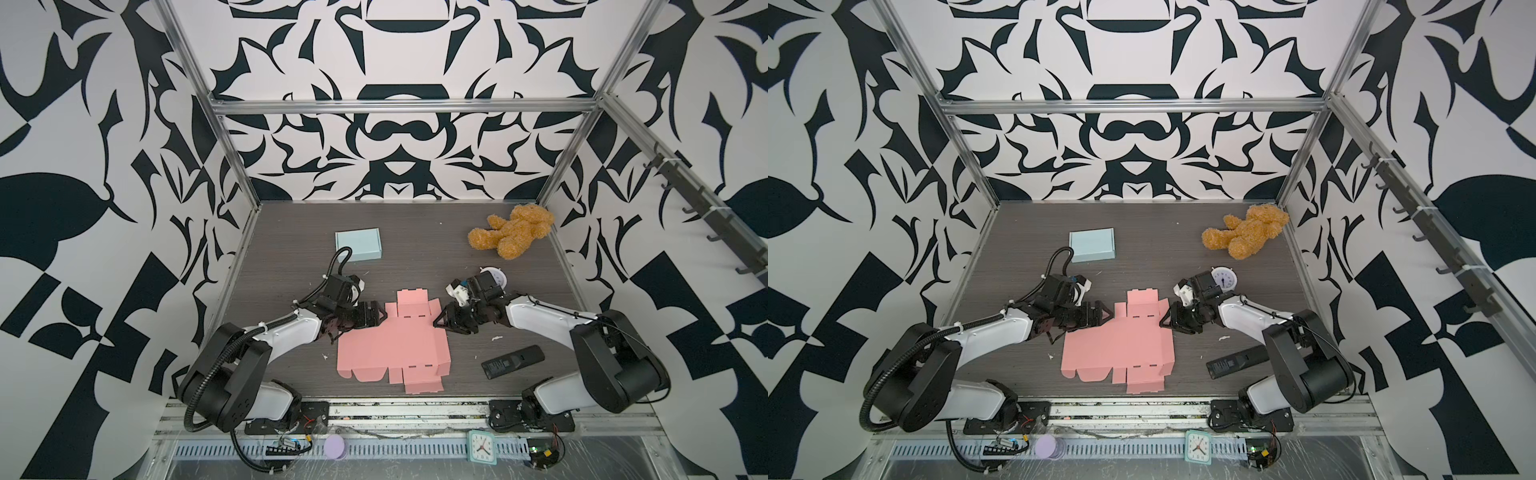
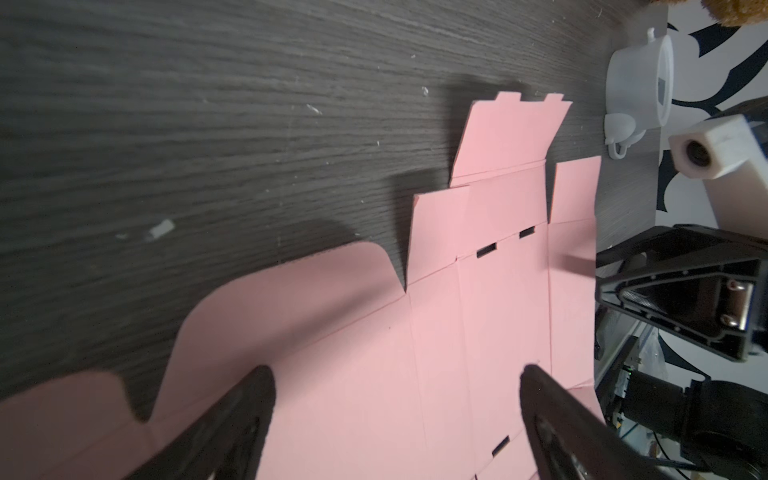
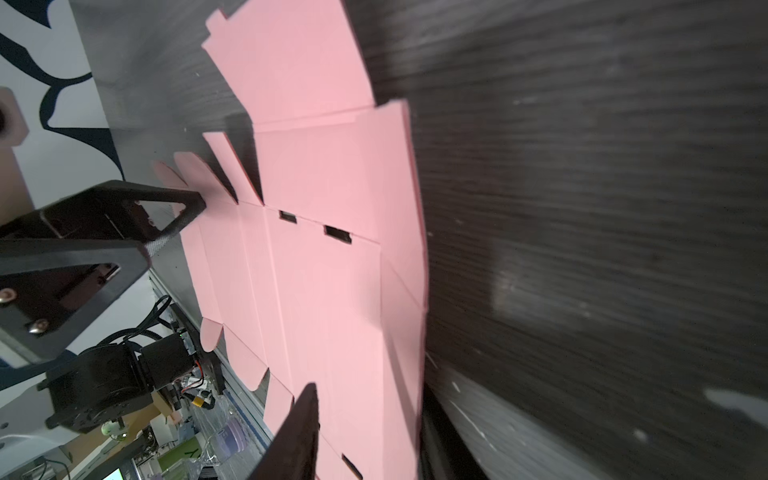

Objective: Fold the paper box

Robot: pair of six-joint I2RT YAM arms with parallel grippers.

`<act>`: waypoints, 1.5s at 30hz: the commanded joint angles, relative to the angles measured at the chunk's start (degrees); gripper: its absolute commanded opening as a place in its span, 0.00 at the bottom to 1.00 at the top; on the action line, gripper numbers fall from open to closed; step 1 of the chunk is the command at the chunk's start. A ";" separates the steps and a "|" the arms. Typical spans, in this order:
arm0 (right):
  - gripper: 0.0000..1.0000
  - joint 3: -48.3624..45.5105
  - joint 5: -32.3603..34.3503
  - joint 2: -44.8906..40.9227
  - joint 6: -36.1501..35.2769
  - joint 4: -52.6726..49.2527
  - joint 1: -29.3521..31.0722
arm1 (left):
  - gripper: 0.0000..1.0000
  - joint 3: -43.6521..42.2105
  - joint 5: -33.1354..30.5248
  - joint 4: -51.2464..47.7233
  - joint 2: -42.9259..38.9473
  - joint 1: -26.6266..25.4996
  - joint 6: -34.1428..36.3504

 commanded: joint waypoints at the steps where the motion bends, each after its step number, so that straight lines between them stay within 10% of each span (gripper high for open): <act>1: 0.38 -0.39 -1.94 -1.72 1.33 2.27 0.26 | 0.95 -1.29 0.18 -3.78 -0.22 -0.21 -0.77; 26: 0.05 7.86 4.43 5.29 -4.27 0.37 1.66 | 0.94 0.31 -8.24 -14.97 -12.31 0.32 1.31; 45: 0.15 19.60 9.53 16.65 -10.32 -3.93 6.07 | 0.93 -4.09 -2.79 -11.90 -12.00 0.15 -1.88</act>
